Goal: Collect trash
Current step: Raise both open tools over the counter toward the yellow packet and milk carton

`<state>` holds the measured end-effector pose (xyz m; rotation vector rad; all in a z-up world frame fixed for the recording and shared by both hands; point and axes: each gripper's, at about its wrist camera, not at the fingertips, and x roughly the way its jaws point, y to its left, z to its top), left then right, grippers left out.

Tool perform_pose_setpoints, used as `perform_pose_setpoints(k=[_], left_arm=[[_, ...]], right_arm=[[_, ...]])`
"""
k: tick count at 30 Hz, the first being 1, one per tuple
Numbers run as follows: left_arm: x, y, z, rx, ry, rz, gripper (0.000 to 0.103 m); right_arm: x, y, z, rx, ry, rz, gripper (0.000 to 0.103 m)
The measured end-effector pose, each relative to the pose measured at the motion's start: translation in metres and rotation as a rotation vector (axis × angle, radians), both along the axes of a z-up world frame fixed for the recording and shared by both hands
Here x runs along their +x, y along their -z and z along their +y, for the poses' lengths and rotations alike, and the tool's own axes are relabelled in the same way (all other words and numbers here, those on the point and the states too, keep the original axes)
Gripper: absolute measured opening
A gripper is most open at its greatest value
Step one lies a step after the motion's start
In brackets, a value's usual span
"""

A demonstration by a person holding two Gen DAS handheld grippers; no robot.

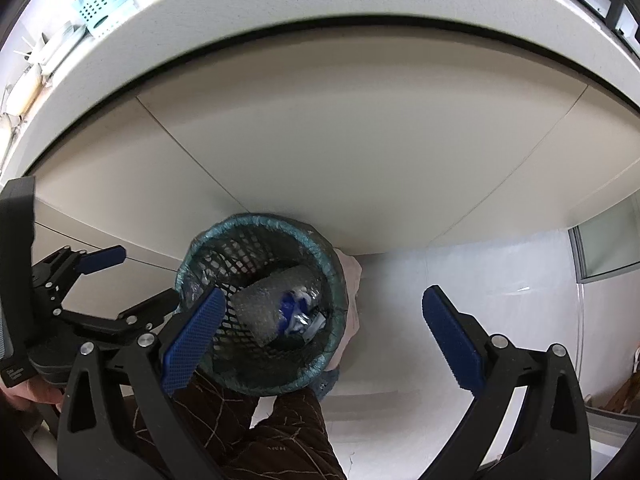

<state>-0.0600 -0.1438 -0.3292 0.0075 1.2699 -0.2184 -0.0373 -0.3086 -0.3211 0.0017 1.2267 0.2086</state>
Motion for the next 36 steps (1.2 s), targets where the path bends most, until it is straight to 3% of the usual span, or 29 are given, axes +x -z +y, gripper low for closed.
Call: perform_pose_setpoints(k=[8, 16, 28, 36], left_arm=[[-0.012, -0.068, 0.02, 0.04, -0.028, -0.157, 0.097], [-0.003, -0.138, 0.055, 0.016, -0.14, -0.23, 0.097], [0.051, -0.227, 0.084, -0.018, -0.217, -0.293, 0.097], [0.102, -0.259, 0.101, -0.01, -0.229, -0.327, 0.097]], right_arm=[[0.002, -0.051, -0.003, 0.014, -0.007, -0.11, 0.095], [0.019, -0.113, 0.007, 0.006, -0.04, -0.237, 0.095], [0.073, -0.199, 0.032, 0.049, -0.034, -0.371, 0.095], [0.118, -0.236, 0.045, 0.036, -0.021, -0.458, 0.095]])
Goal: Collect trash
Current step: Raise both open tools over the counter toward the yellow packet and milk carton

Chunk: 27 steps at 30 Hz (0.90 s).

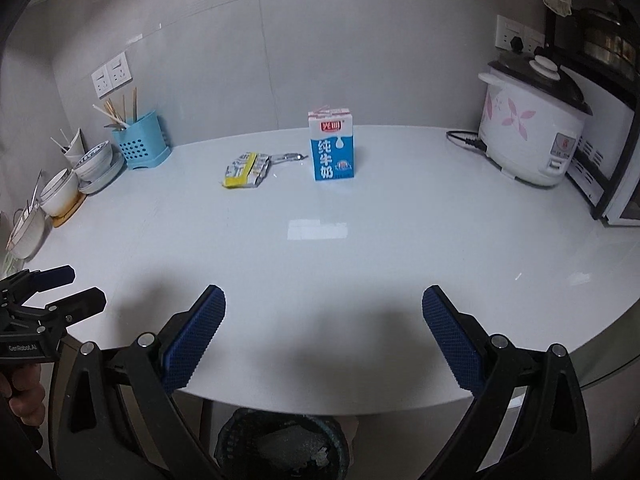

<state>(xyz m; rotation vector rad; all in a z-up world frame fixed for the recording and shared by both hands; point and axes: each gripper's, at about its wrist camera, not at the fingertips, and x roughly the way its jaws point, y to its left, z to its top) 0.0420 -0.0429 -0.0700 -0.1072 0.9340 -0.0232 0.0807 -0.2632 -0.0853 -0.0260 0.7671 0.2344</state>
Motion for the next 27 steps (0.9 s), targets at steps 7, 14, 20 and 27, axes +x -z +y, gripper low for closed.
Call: perform_pose_setpoints(k=[7, 14, 20, 27], left_arm=[[0.05, -0.01, 0.014, -0.001, 0.01, -0.007, 0.097], [0.107, -0.012, 0.028, -0.01, 0.028, 0.011, 0.097], [0.155, -0.012, 0.036, -0.007, 0.055, 0.018, 0.097], [0.214, 0.007, 0.043, 0.007, 0.076, 0.04, 0.097]], right_arm=[[0.048, -0.015, 0.015, 0.01, 0.023, -0.033, 0.095], [0.102, -0.016, 0.028, 0.002, 0.057, -0.035, 0.095], [0.143, -0.014, 0.033, -0.001, 0.086, -0.04, 0.095], [0.189, -0.005, 0.032, -0.005, 0.125, -0.06, 0.095]])
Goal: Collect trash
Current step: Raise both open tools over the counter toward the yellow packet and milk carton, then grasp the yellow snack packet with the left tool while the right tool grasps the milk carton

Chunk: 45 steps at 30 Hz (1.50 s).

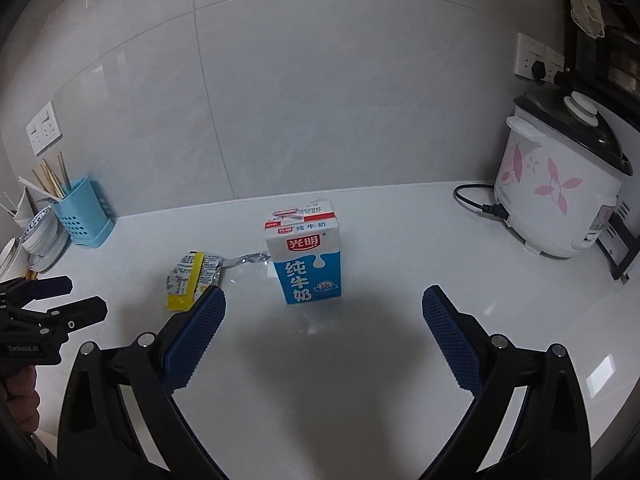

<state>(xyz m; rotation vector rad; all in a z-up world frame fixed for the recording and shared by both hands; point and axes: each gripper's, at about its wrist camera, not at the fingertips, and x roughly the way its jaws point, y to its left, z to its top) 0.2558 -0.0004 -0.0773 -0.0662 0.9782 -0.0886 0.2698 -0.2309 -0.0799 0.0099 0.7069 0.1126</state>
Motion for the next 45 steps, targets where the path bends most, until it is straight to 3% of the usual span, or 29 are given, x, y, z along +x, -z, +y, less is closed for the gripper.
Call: perform_pose_setpoints(k=[14, 18, 26, 29, 33, 34, 35, 36, 37, 45], left_arm=[[0.103, 0.088, 0.005, -0.013, -0.006, 0.156, 0.097], [0.119, 0.099, 0.003, -0.019, -0.004, 0.172, 0.097], [0.132, 0.115, -0.009, 0.036, 0.012, 0.183, 0.096], [0.134, 0.115, -0.01, 0.073, -0.005, 0.184, 0.086], [0.129, 0.111, -0.012, 0.116, -0.009, 0.179, 0.054], [0.129, 0.11, -0.014, 0.124, -0.004, 0.18, 0.045], [0.128, 0.109, -0.014, 0.125, -0.005, 0.185, 0.041], [0.127, 0.109, -0.014, 0.125, -0.008, 0.188, 0.034], [0.127, 0.109, -0.013, 0.123, -0.013, 0.195, 0.029], [0.112, 0.101, -0.002, 0.086, -0.027, 0.186, 0.025]], right_arm=[[0.081, 0.048, 0.015, -0.026, 0.075, 0.024, 0.095], [0.093, 0.055, 0.025, -0.057, 0.093, 0.023, 0.095], [0.097, 0.061, 0.045, -0.019, 0.096, 0.029, 0.095], [0.101, 0.063, 0.052, -0.012, 0.124, 0.042, 0.095], [0.109, 0.057, 0.058, -0.004, 0.184, 0.044, 0.095], [0.111, 0.058, 0.061, -0.006, 0.198, 0.049, 0.09], [0.113, 0.058, 0.061, -0.011, 0.209, 0.058, 0.076], [0.115, 0.06, 0.062, -0.011, 0.22, 0.073, 0.069], [0.116, 0.061, 0.061, -0.003, 0.223, 0.083, 0.069], [0.097, 0.048, 0.053, -0.008, 0.191, 0.066, 0.069]])
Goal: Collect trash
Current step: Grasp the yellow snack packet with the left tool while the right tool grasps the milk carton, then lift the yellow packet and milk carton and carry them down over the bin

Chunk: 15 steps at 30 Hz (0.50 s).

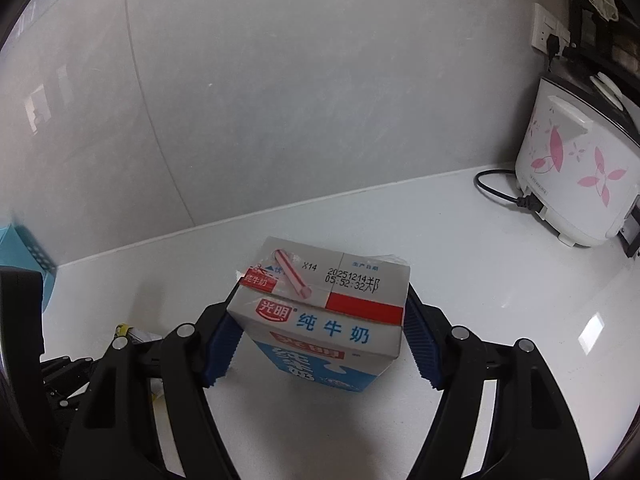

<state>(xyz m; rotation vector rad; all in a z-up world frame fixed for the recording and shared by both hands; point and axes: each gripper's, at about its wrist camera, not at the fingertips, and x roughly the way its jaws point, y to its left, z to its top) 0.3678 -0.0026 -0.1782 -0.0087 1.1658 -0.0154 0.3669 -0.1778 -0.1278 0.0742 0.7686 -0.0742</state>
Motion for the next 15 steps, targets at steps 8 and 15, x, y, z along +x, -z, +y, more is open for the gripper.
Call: perform_pose_setpoints(k=[8, 15], left_arm=[[-0.007, -0.017, -0.002, -0.007, -0.007, -0.026, 0.025], [-0.025, -0.044, -0.002, 0.002, -0.02, -0.058, 0.025]], right_arm=[[-0.031, -0.019, -0.014, 0.003, -0.015, 0.002, 0.069], [-0.058, -0.035, -0.023, -0.005, -0.043, -0.006, 0.069]])
